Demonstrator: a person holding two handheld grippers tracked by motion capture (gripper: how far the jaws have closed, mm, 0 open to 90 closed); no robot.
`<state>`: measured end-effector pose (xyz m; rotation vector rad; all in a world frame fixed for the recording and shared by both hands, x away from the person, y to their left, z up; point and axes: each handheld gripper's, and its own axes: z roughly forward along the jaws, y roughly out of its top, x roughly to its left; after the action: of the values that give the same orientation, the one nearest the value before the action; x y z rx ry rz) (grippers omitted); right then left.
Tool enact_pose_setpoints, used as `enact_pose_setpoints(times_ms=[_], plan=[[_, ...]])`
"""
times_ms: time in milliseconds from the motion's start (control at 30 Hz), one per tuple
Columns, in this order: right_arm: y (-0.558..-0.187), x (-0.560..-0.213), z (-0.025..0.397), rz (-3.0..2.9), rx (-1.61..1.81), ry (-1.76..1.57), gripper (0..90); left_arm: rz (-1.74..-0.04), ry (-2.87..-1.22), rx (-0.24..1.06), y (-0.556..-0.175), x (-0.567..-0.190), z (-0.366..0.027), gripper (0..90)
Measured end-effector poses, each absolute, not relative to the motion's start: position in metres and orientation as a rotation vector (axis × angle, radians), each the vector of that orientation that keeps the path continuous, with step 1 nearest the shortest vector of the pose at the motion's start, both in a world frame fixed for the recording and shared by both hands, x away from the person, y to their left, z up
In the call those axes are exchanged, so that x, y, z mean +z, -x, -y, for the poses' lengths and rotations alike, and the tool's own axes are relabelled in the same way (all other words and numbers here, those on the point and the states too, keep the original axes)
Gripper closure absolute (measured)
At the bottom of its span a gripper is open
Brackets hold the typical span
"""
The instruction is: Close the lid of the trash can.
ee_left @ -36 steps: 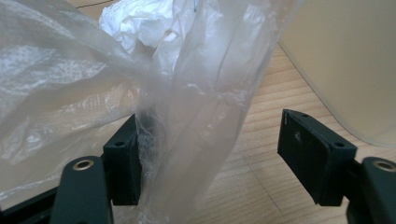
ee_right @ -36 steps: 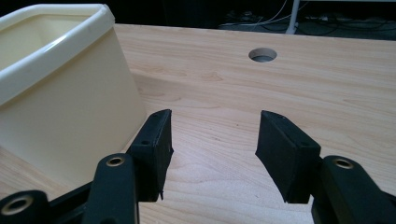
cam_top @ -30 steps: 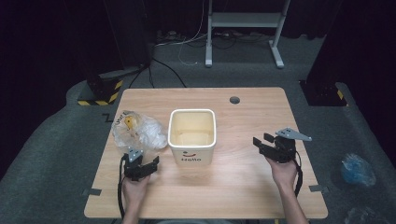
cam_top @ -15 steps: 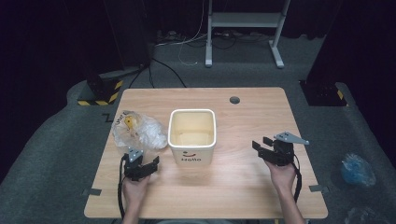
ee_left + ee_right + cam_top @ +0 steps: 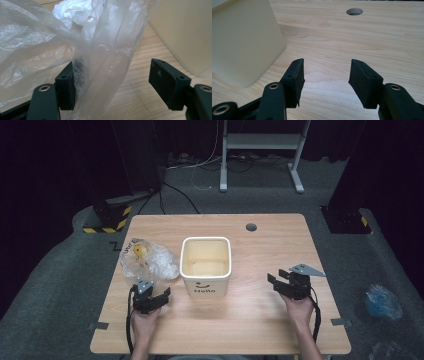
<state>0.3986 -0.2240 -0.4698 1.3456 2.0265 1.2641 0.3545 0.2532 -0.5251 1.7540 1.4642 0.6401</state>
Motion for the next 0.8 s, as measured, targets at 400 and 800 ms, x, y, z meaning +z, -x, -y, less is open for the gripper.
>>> enact_pose_setpoints(times_ms=[400,800], plan=[[-0.402,-0.481,0.219,-2.049,1.227,-1.347,45.7,-1.464,-1.754,0.640,-0.355,-0.525,-0.253,28.9],[-0.409,-0.495,0.214,-2.079,1.173,-1.363,45.7,-1.464,-1.754,0.639,-0.355,-0.525,-0.253,28.9]])
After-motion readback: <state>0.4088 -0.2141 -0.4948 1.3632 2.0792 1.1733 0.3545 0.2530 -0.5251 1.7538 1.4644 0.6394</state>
